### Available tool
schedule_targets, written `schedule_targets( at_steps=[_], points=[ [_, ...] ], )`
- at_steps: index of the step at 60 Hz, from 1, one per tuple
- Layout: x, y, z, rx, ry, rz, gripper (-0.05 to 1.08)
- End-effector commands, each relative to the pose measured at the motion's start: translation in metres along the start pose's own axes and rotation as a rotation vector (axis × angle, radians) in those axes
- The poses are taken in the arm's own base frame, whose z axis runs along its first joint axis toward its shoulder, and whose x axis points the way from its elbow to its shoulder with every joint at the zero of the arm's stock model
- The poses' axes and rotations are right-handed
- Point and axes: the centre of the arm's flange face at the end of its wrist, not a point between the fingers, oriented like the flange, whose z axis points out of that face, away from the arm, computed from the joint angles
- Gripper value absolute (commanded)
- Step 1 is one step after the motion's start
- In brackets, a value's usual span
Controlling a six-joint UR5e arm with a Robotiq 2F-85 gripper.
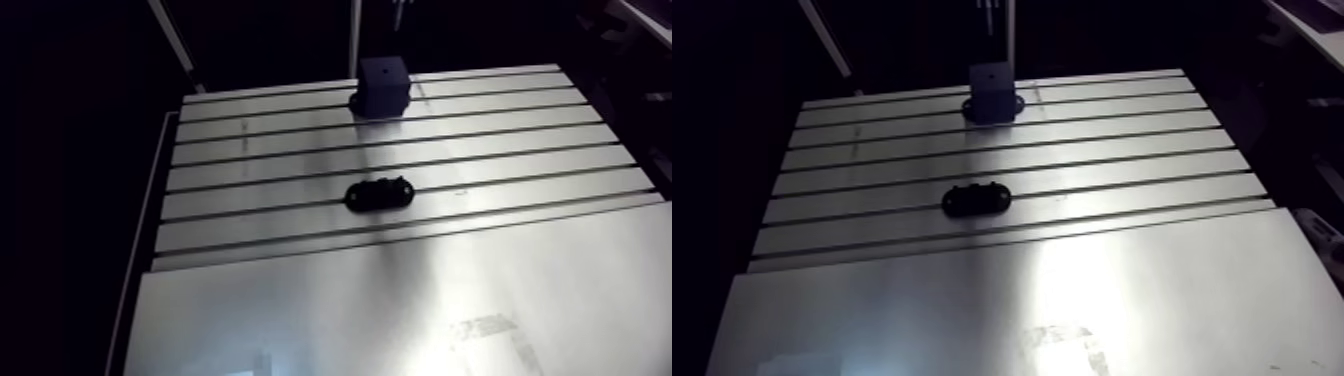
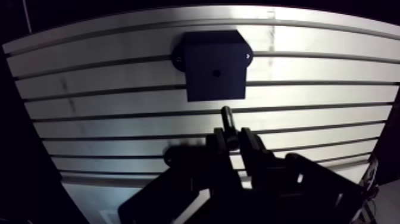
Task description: Pick up the M10 bolt and insert it into the hole until fully seated.
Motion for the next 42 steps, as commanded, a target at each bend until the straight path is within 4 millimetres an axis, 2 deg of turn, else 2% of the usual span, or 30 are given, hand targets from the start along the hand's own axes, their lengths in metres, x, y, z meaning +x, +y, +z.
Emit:
schedule_targets(
  at_steps=[1,29,42],
  points=[
    [0.012,0.001,0.012,0.002,-0.013,0.001,1.08],
    [0.02,0.0,0.023,0.0,-0.026,-0.002,1.08],
    [0.022,-0.001,0.035,-0.003,-0.045,-0.004,1.08]
  ],
)
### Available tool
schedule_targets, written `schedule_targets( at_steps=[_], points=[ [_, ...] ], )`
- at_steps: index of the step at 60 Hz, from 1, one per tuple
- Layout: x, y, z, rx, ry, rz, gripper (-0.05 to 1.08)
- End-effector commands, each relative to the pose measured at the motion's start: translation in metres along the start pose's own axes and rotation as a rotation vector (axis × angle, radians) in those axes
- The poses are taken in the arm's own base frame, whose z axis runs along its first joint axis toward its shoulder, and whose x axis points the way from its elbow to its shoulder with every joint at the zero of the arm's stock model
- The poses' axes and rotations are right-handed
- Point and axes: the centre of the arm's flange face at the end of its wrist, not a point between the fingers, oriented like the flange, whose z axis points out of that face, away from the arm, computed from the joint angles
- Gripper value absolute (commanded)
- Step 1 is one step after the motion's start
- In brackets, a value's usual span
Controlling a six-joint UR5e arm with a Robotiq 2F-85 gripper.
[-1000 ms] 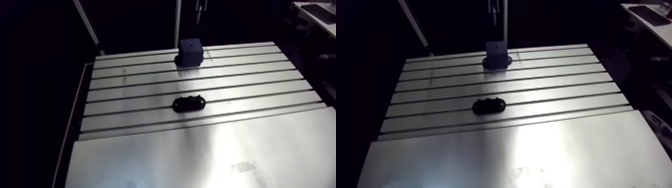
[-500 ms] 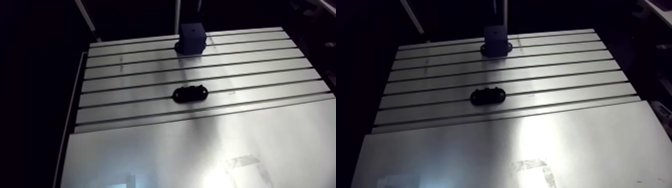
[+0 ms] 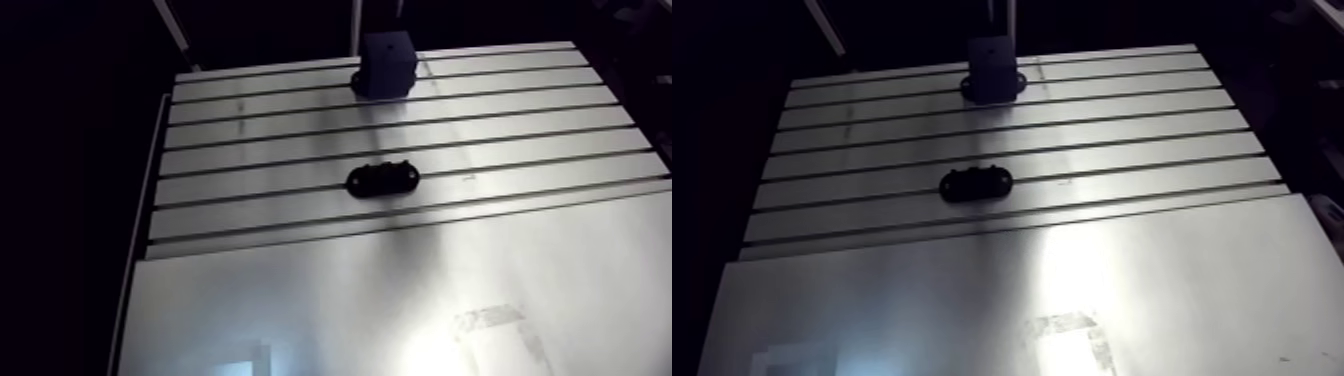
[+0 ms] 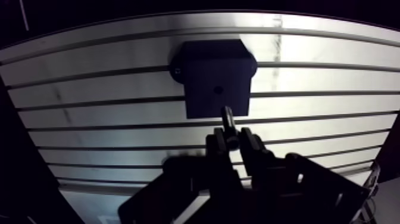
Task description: Pick up the M10 bolt and insert it into the hole until fully seated.
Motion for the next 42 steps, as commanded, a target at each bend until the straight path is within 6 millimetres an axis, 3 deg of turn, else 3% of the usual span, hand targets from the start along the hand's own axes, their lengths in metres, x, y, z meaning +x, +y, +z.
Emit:
schedule_targets(
  at_steps=[1,42],
  points=[
    [0.002,-0.001,0.01,-0.002,-0.016,-0.001,1.08],
    [0.01,-0.004,0.026,-0.001,-0.025,-0.007,1.08]
  ],
)
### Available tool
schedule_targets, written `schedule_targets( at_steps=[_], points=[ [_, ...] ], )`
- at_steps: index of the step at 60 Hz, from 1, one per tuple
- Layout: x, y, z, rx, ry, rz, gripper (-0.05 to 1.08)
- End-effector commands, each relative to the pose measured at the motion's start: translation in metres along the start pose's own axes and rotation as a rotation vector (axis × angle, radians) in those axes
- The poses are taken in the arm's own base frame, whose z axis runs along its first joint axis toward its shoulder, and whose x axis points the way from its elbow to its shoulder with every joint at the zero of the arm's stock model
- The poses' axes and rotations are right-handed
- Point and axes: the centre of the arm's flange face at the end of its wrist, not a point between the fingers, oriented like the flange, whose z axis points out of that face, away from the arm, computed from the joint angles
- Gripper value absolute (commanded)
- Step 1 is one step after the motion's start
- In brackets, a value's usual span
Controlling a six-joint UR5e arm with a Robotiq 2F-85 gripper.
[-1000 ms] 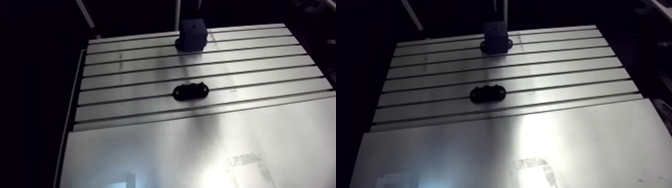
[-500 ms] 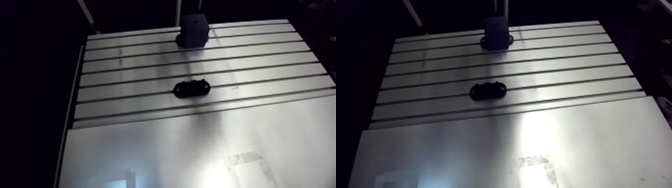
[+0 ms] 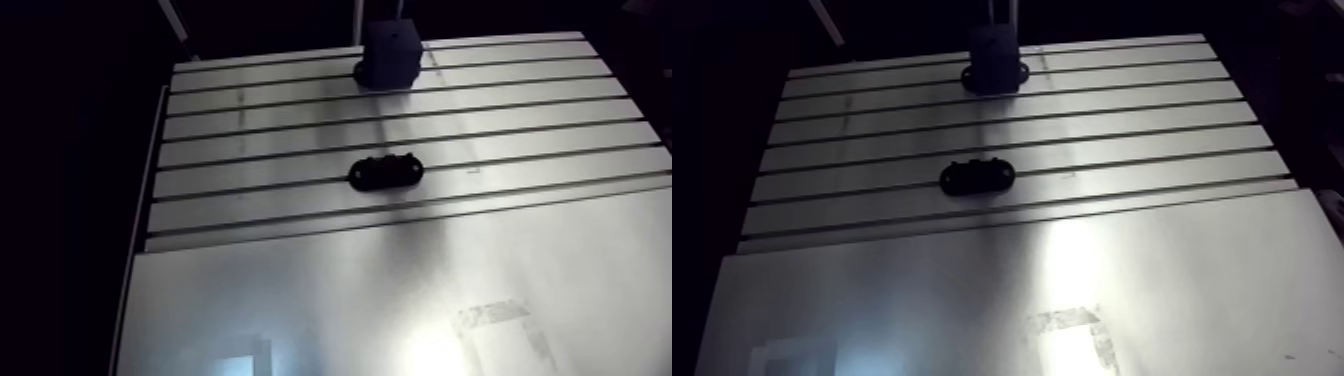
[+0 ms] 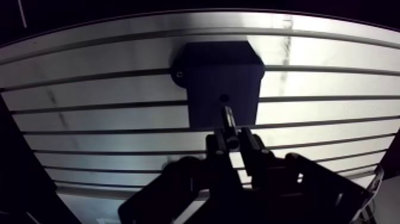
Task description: Pick up the M10 bolt and insert it into the hole until fully seated.
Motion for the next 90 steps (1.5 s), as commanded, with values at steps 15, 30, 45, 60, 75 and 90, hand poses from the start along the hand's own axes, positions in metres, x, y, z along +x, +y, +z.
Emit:
schedule_targets(
  at_steps=[15,30,45,60,75,90],
  points=[
    [0.004,0.001,0.01,0.001,-0.01,0.0,1.08],
    [0.004,0.001,0.011,0.002,-0.013,0.002,1.08],
    [0.005,0.003,0.019,0.004,-0.027,0.004,1.08],
    [0.006,0.004,0.021,0.003,-0.03,0.006,1.08],
    [0.005,0.003,0.021,0.003,-0.032,0.004,1.08],
    [0.006,0.004,0.021,0.003,-0.03,0.006,1.08]
  ],
)
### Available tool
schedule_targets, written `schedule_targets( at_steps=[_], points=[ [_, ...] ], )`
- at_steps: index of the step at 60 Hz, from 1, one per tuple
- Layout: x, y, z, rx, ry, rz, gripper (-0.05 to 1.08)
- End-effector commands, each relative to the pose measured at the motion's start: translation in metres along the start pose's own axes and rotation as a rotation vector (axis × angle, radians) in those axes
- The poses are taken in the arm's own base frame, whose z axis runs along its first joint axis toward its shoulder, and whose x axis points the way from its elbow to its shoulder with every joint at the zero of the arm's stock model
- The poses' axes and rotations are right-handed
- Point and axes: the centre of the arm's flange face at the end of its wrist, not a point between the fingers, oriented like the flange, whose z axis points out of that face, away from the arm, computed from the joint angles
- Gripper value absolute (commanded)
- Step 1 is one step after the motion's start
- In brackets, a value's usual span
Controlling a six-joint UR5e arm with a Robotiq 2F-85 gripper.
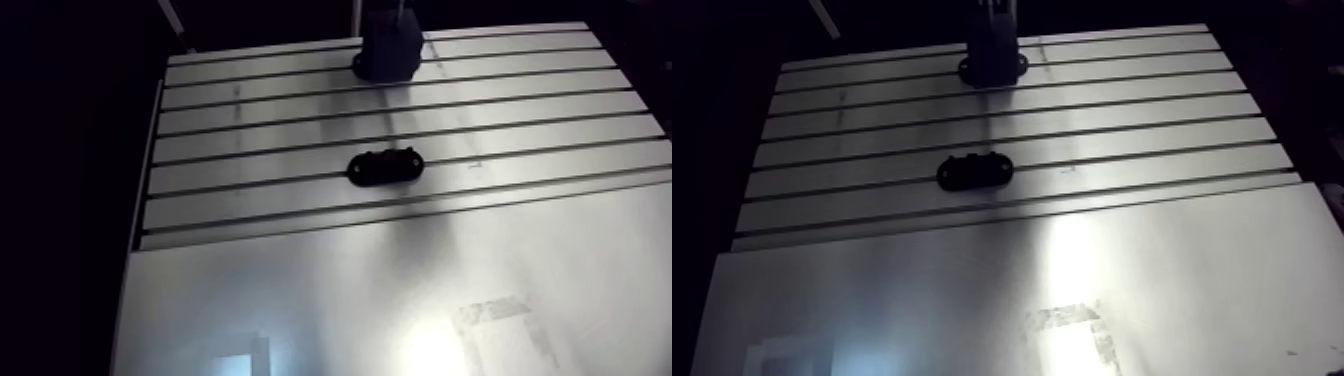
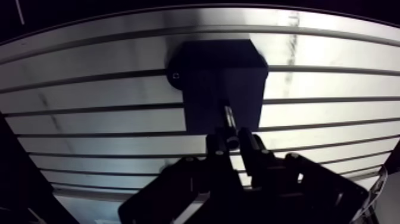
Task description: Pick up the M10 bolt and insert it into the hole until fully seated.
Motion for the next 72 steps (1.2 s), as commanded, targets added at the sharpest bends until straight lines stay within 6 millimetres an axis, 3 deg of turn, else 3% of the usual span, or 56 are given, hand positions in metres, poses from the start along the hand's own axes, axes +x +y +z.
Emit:
schedule_targets(
  at_steps=[1,72],
  points=[
    [0.0002,0.0005,-0.0006,0.0,0.001,0.001,1.08],
    [0.0033,-0.0029,-0.003,-0.001,0.041,-0.006,1.08]
  ],
)
